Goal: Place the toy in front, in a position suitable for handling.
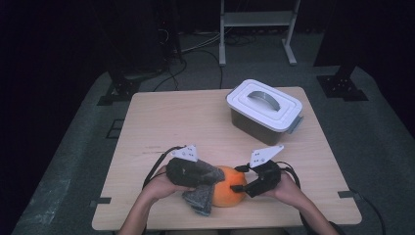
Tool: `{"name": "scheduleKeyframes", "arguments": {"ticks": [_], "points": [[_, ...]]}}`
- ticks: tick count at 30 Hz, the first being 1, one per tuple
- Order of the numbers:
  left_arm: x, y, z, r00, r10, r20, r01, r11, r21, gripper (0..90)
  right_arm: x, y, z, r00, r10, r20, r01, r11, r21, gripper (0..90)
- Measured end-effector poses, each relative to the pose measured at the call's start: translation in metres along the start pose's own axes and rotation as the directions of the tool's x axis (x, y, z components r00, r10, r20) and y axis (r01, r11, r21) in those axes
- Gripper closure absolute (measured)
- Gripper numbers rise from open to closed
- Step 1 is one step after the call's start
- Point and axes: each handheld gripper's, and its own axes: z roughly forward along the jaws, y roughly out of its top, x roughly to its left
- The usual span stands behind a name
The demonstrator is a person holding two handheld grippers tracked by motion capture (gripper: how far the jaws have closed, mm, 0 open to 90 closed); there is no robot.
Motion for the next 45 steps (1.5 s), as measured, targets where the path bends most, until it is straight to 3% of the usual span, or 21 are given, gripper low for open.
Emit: {"name": "scheduleKeyframes", "arguments": {"ticks": [6, 10, 12, 15, 18, 20, 21, 24, 25, 27, 29, 30, 32, 35, 38, 41, 45], "points": [[-0.002, 0.001, 0.003, 1.0, 0.002, 0.008, -0.002, 1.0, 0.004, 72.7, 0.004, 0.001, 0.008, 0.9997, 0.024, -0.009, -0.024, 1.0, 0.0, 33.8], [-0.002, 0.007, -0.003, 0.9997, 0.023, -0.009, -0.023, 0.9997, 0.003, 72.7, 0.007, 0.001, 0.006, 0.9993, -0.031, 0.019, 0.031, 1.0, -0.001, 50.0], [-0.003, 0.017, -0.011, 0.9987, 0.044, -0.024, -0.045, 0.9989, -0.012, 72.7, 0.01, 0.003, 0.003, 0.9953, -0.086, 0.043, 0.087, 0.996, -0.001, 55.5], [-0.005, 0.028, -0.018, 0.9973, 0.064, -0.036, -0.065, 0.9975, -0.026, 72.7, 0.014, 0.008, 0.0, 0.9819, -0.184, 0.042, 0.185, 0.983, -0.006, 57.2], [-0.008, 0.041, -0.021, 0.9955, 0.09, -0.03, -0.091, 0.9951, -0.037, 72.7, 0.02, 0.013, -0.001, 0.9502, -0.306, 0.062, 0.305, 0.952, 0.01, 57.4], [-0.01, 0.045, -0.017, 0.9949, 0.099, -0.018, -0.1, 0.9944, -0.033, 72.7, 0.02, 0.015, -0.003, 0.9383, -0.339, 0.067, 0.339, 0.941, 0.011, 57.3], [-0.01, 0.045, -0.014, 0.9948, 0.101, -0.01, -0.101, 0.9945, -0.028, 72.7, 0.018, 0.015, -0.005, 0.9372, -0.344, 0.06, 0.344, 0.939, 0.0, 57.1], [-0.004, 0.038, 0.004, 0.9961, 0.086, -0.016, -0.086, 0.9955, 0.041, 72.7, 0.009, 0.009, -0.006, 0.9421, -0.333, 0.037, 0.333, 0.943, -0.001, 55.4], [-0.001, 0.034, 0.009, 0.998, 0.063, -0.002, -0.063, 0.9975, 0.031, 72.7, 0.004, 0.004, -0.005, 0.9426, -0.332, 0.04, 0.331, 0.943, 0.009, 52.3], [0.005, 0.028, 0.014, 0.9994, 0.033, 0.004, -0.033, 0.9995, 0.002, 73.2, -0.005, -0.002, -0.007, 0.9714, -0.237, 0.005, 0.237, 0.971, -0.004, 44.5], [0.005, 0.026, 0.018, 0.9998, 0.02, -0.008, -0.02, 0.9998, 0.0, 73.5, -0.011, -0.003, -0.01, 0.9911, -0.133, -0.012, 0.133, 0.991, 0.009, 39.6], [0.004, 0.027, 0.019, 0.9997, 0.023, -0.009, -0.023, 0.9997, 0.002, 73.5, -0.011, -0.003, -0.011, 0.9938, -0.11, -0.014, 0.11, 0.994, 0.016, 36.8], [0.0, 0.028, 0.02, 0.9992, 0.033, -0.022, -0.033, 0.9994, 0.009, 73.4, -0.006, -0.001, -0.016, 0.9948, -0.101, 0.013, 0.101, 0.994, 0.037, 34.8], [-0.002, 0.03, 0.021, 0.999, 0.04, -0.022, -0.04, 0.9991, 0.013, 73.4, 0.001, 0.003, -0.023, 0.997, -0.073, 0.023, 0.073, 0.997, 0.001, 33.1], [-0.006, 0.032, 0.025, 0.9985, 0.055, -0.004, -0.055, 0.9985, 0.007, 73.4, 0.004, 0.005, -0.015, 0.9973, -0.054, 0.05, 0.054, 0.998, 0.015, 32.4], [-0.007, 0.03, 0.024, 0.9976, 0.068, -0.013, -0.068, 0.9975, 0.021, 73.4, 0.006, -0.001, -0.001, 0.9946, -0.088, 0.054, 0.086, 0.996, 0.031, 41.7], [-0.001, 0.023, 0.014, 0.9989, 0.045, -0.01, -0.045, 0.9989, 0.01, 73.2, 0.006, -0.003, -0.005, 0.9872, -0.151, 0.05, 0.15, 0.988, 0.03, 50.7]]}}
